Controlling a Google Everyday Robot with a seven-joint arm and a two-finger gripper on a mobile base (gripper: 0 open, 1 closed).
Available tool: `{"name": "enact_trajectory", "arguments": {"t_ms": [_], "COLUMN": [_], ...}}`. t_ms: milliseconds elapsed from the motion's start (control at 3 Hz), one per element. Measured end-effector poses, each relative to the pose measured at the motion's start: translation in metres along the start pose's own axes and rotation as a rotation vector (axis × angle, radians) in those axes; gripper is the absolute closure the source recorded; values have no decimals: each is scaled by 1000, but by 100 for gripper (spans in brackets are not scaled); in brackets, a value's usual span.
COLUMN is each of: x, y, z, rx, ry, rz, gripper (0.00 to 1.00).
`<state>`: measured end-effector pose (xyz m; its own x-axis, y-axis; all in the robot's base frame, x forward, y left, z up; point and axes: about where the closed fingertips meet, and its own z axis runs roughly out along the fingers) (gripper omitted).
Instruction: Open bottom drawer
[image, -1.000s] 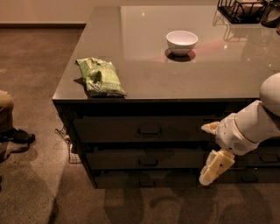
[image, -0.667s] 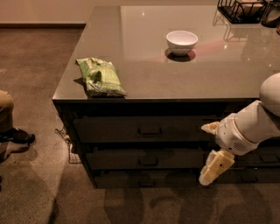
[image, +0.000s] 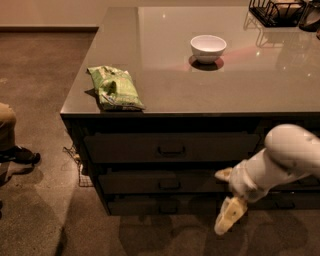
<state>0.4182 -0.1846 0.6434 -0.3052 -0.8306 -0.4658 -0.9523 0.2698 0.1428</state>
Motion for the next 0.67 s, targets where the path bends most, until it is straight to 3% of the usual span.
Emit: {"name": "enact_trajectory", "arguments": {"t_ms": [667], "x": [26], "y": [1], "z": [115], "rx": [-87], "ry": [-78], "rz": [-79], "gripper": [0]}}
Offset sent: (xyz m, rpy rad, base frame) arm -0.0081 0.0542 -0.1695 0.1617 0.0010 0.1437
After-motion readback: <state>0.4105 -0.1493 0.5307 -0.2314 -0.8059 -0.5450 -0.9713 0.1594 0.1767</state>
